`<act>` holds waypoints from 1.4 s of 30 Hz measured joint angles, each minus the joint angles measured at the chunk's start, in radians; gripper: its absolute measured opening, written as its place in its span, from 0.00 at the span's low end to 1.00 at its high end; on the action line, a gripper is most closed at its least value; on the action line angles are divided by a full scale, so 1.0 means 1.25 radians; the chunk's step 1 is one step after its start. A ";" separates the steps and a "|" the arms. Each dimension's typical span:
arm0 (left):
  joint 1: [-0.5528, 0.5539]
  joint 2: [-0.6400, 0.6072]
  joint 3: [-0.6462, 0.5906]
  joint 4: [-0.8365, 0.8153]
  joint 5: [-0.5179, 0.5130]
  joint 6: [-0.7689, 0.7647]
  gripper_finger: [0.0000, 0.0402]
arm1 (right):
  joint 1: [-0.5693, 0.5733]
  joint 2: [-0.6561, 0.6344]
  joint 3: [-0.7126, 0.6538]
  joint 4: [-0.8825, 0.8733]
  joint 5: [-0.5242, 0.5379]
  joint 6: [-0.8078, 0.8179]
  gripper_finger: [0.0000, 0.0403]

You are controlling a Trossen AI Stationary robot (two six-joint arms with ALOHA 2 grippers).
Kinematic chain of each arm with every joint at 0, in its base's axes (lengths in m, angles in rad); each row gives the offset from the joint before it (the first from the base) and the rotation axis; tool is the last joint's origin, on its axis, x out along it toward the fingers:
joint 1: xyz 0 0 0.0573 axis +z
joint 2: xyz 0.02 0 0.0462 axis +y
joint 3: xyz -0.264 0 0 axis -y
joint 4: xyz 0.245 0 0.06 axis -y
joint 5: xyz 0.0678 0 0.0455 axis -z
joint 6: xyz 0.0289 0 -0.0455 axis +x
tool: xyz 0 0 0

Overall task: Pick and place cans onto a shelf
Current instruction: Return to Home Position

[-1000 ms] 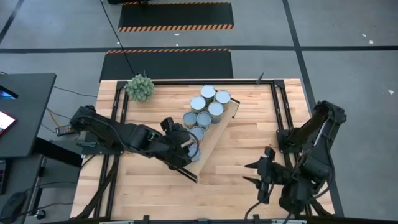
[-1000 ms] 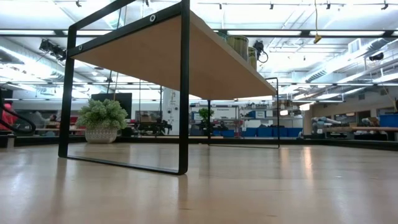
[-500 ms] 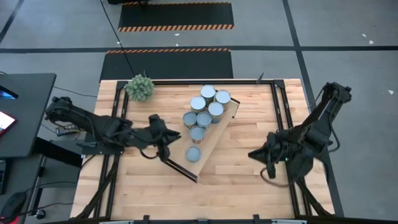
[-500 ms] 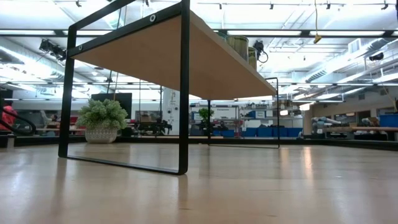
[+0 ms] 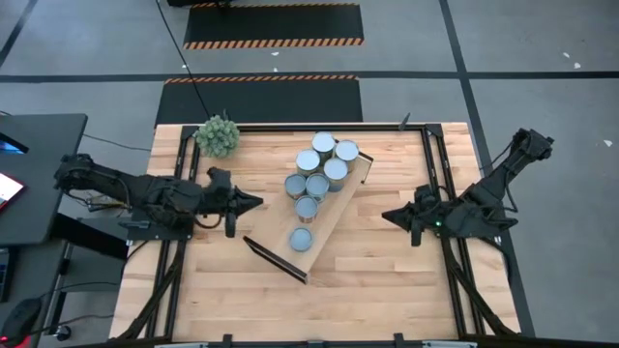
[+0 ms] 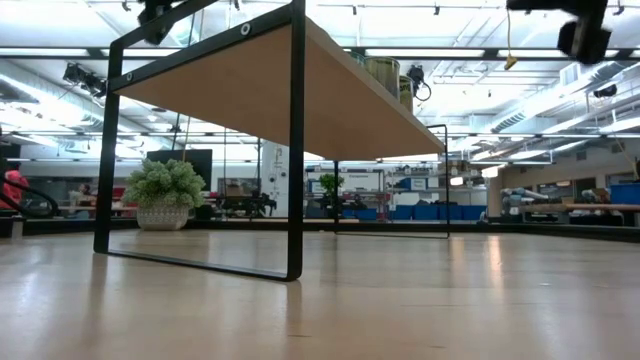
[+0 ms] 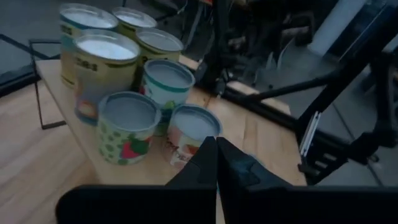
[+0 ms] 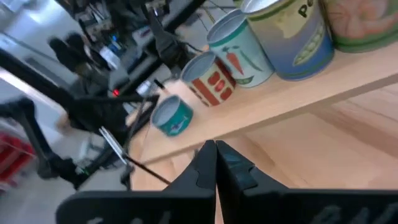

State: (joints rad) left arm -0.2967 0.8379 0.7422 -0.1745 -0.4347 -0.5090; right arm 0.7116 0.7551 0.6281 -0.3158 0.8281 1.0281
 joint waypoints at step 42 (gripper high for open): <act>0.434 -0.431 -0.554 0.336 0.216 -0.240 0.00 | -0.465 -0.583 -0.497 0.315 -0.275 -0.072 0.00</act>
State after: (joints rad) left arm 0.2461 0.2989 0.0493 0.2459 -0.1653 -0.8085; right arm 0.1303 0.0263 0.0067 0.0775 0.4848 0.9385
